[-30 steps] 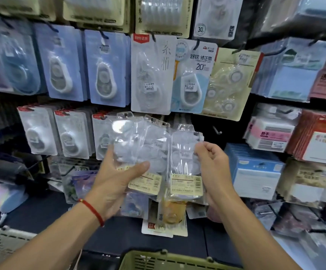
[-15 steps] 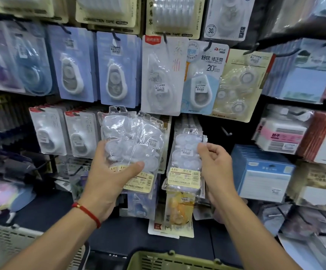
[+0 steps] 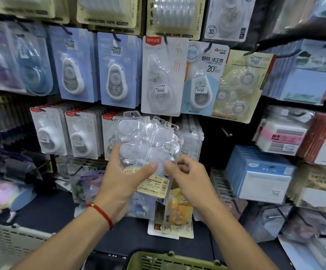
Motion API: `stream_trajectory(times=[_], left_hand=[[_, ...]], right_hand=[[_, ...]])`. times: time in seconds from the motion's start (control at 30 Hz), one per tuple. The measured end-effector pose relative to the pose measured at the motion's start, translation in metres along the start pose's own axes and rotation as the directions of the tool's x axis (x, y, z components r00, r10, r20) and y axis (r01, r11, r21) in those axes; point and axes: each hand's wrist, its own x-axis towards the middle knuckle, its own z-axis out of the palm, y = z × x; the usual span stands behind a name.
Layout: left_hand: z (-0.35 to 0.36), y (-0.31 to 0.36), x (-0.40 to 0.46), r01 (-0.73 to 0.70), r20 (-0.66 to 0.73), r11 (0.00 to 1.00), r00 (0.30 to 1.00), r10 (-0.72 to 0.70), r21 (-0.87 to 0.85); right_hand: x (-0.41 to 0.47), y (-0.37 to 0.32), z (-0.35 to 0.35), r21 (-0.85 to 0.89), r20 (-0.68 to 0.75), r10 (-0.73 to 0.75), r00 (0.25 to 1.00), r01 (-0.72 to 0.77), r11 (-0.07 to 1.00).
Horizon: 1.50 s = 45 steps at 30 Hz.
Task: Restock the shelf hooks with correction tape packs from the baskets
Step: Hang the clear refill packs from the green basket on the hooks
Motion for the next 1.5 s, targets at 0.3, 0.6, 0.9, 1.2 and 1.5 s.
stream_trajectory(times=[0.3, 0.6, 0.9, 1.2, 1.5], left_hand=[[-0.001, 0.001, 0.003, 0.047, -0.086, 0.999, 0.995, -0.046, 0.012], [-0.002, 0.007, 0.003, -0.031, -0.136, 0.998, 0.99, 0.039, 0.063], [-0.003, 0.007, 0.003, -0.069, -0.144, 0.995, 0.987, 0.078, 0.068], [0.001, 0.001, 0.002, -0.048, -0.143, 0.996, 0.988, 0.059, 0.08], [0.031, -0.012, -0.005, -0.019, -0.015, 0.999, 1.0, 0.02, 0.025]], right_hand=[[-0.001, 0.0, -0.013, 0.076, -0.344, 0.004, 0.939, 0.024, 0.997], [-0.004, 0.006, -0.015, 0.124, -0.394, 0.08, 0.916, -0.033, 0.992], [0.0, 0.025, -0.029, -0.688, -0.302, -0.368, 0.88, 0.067, 0.723], [0.017, 0.041, -0.028, -0.837, 0.103, -0.265, 0.959, 0.228, 0.498], [-0.013, 0.018, -0.025, -0.13, -0.042, -0.067, 0.997, 0.061, 0.99]])
